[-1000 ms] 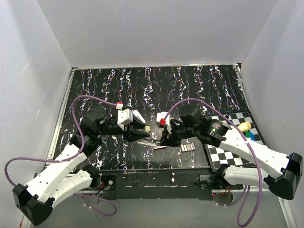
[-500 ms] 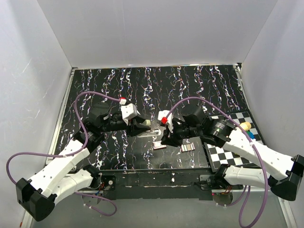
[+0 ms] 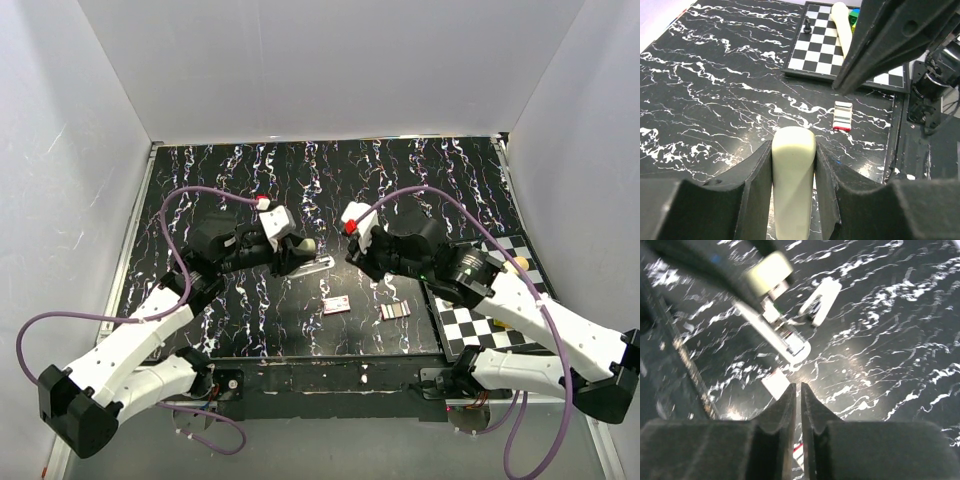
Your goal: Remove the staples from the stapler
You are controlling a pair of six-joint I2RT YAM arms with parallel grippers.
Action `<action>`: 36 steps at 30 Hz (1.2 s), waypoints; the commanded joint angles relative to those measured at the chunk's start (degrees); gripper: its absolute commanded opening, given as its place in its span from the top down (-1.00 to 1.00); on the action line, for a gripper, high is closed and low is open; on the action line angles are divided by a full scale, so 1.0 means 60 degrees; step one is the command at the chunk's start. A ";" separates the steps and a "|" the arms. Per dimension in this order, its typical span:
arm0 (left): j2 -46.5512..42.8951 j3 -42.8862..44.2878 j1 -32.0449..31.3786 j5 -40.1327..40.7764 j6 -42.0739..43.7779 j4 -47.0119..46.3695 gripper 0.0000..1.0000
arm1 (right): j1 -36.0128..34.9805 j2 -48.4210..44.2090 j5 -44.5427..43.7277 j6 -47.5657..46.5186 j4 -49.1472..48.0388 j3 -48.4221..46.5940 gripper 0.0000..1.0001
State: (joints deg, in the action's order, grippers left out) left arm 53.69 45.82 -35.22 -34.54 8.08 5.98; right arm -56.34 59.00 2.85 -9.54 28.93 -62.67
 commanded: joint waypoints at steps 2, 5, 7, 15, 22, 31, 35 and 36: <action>0.0338 0.0566 0.0026 0.0718 -0.0554 -0.0453 1.00 | 0.0116 0.0624 -0.2641 0.0695 -0.2137 -0.0380 0.97; 0.0776 0.0843 0.0011 0.1040 -0.1125 -0.0280 1.00 | 0.0467 0.1005 -0.2805 0.1281 -0.3075 -0.0248 0.97; 0.1055 0.1063 0.0026 0.1172 -0.1273 -0.0147 1.00 | 0.0687 0.1269 -0.2702 0.1502 -0.3748 0.0000 0.97; 0.1759 0.1123 0.0011 0.1465 -0.1902 -0.0703 1.00 | 0.1127 0.1782 -0.2235 0.1941 -0.6459 0.1494 0.97; 0.2213 0.1108 0.0011 0.1919 -0.2327 -0.1333 1.00 | 0.1201 0.1987 -0.1355 0.2131 -0.7280 0.2183 0.97; 0.2945 0.1429 0.0026 0.1963 -0.2679 -0.1626 1.00 | 0.1230 0.2734 -0.1018 0.2220 -0.8526 0.2901 0.97; 0.3034 0.1474 0.0026 0.2548 -0.2679 -0.1728 1.00 | 0.1259 0.3056 -0.0959 0.2395 -0.8878 0.3223 0.97; 0.3048 0.1489 0.0026 0.2622 -0.2708 -0.1758 1.00 | 0.1274 0.3129 -0.0915 0.2454 -0.8951 0.3297 0.97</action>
State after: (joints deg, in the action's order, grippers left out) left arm 72.86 51.94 -35.22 -22.17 -7.44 -1.48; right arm -49.12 76.66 -3.86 3.46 -18.41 -44.49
